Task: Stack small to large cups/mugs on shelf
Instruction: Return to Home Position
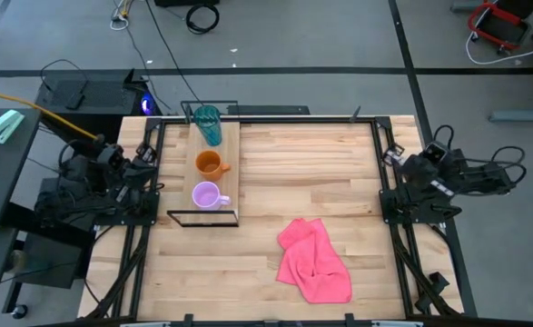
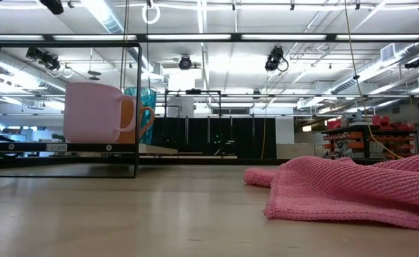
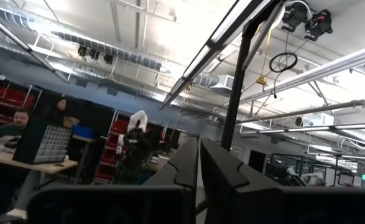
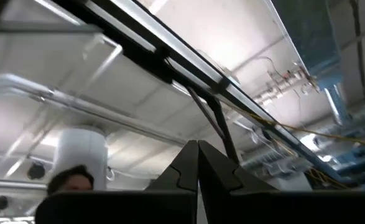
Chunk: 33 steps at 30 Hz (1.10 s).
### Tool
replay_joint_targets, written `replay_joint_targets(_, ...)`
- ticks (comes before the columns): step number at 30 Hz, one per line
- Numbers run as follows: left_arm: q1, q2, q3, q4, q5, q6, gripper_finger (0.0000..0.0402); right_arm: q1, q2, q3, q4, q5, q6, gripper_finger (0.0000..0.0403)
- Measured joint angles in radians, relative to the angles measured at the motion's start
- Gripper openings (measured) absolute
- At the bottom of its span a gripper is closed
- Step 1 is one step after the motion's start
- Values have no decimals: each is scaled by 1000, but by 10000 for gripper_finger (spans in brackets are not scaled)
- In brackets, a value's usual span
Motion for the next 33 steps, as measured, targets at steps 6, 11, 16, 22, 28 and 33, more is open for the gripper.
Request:
replay_joint_targets(6, -2, 0, 0, -19, 0, -34, 26, -1, 64, 0, -59, 0, -106, 13)
replay_joint_targets(11, -22, 0, -1, -56, 0, -47, 34, -16, 74, 0, -55, 0, -106, 13)
replay_joint_targets(16, -56, 0, -1, -52, -9, -47, 35, -46, 30, 0, -51, -1, -94, 13)
replay_joint_targets(22, -100, 1, -48, 1, -34, -47, 27, -83, -10, 0, -66, -20, -67, 13)
replay_joint_targets(28, -146, 1, -126, 131, -43, -46, 28, -126, -26, 0, -98, -20, -25, 13)
replay_joint_targets(33, -176, 1, -132, 163, -46, -38, 35, -170, -64, 0, -98, -20, -19, 13)
